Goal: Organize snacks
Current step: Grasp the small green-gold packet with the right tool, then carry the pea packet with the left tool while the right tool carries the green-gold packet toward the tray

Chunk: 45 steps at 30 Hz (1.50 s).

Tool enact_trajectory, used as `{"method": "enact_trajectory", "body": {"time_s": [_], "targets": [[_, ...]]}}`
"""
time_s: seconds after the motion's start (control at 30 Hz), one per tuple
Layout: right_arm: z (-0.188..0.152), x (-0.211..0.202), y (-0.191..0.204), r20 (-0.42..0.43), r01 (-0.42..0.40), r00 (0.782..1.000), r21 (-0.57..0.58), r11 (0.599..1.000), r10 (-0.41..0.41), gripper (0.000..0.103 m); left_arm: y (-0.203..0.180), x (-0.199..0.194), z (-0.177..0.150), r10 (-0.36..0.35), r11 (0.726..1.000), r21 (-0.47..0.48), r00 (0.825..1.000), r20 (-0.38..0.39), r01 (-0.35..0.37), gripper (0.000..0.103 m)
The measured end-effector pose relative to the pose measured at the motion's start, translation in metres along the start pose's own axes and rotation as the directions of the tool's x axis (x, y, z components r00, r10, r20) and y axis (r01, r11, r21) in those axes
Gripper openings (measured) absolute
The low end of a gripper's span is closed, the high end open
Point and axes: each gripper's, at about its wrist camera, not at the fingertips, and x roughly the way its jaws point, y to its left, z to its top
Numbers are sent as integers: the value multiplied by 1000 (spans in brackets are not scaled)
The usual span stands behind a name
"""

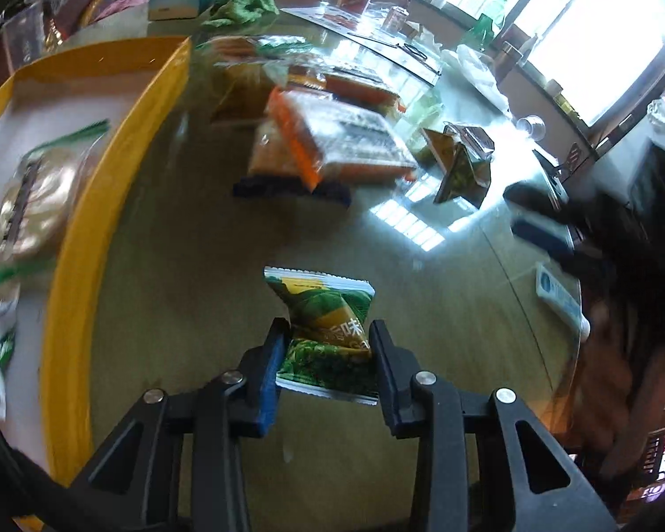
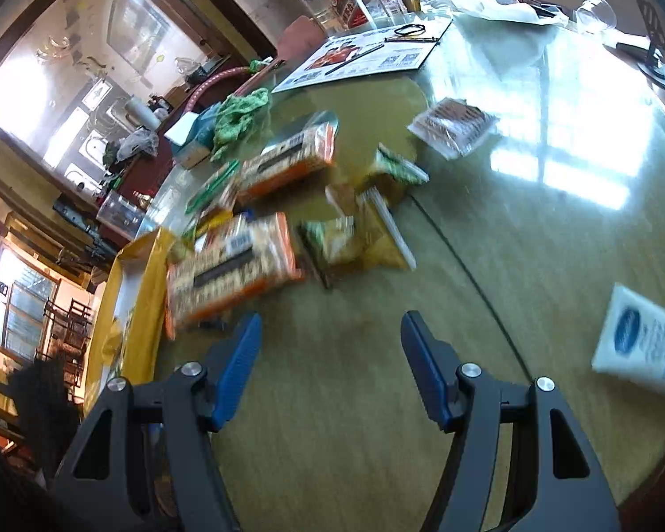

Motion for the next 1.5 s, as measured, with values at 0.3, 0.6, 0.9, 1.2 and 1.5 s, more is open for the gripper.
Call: {"method": "enact_trajectory", "body": {"time_s": [0.3,0.6,0.9,1.2,1.5], "targets": [[44,33,-3,-5,101,995,19,995,-101,81,15,-17,-10,-18,1000,-13,1000,19,18,36],[44,56,6,-36,234,971,-44,971,-235,50,26,-25,-14,-44,998,-34,998,43,45,36],[28,45,15,-33,219,975,-75,973,-222,40,32,-29,-19,-67,996,-46,996,60,70,36],[-9,14,33,-14,110,994,-77,991,-111,39,34,-42,-25,-101,993,-58,992,80,106,36],[-37,-24,103,23,-51,998,-186,981,57,39,51,-106,-29,-127,988,-62,974,189,141,36]]}}
